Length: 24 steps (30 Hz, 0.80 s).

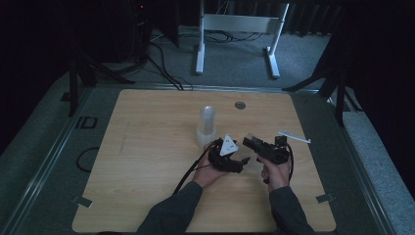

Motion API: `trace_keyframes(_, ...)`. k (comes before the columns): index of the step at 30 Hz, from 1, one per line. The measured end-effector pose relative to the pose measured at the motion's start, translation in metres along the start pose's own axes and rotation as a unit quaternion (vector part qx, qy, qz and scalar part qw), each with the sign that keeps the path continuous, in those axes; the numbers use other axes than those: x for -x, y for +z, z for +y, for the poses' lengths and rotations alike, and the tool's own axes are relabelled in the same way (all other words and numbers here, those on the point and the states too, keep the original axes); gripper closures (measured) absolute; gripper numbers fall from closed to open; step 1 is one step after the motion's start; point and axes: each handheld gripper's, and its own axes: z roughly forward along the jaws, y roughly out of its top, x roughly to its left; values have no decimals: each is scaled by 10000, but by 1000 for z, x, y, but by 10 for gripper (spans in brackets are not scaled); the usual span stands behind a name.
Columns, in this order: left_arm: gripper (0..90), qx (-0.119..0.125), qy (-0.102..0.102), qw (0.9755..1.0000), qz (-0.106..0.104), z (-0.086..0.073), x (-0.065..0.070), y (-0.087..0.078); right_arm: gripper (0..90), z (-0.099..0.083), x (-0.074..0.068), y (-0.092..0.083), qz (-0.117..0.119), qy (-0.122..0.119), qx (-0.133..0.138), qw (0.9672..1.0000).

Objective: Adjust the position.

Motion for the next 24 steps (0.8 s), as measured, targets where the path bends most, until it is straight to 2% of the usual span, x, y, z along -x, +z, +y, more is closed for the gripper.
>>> trace_keyframes(9, 221, -29, 6, 10000, -25, -2, 1, 2, 414, 0, 4, -1, 163, 214, 37, 9996)
trace_keyframes(24, 213, -62, -5, 10000, -10, -4, 1, 4, 415, 0, 7, -3, 297, 376, 95, 9988)
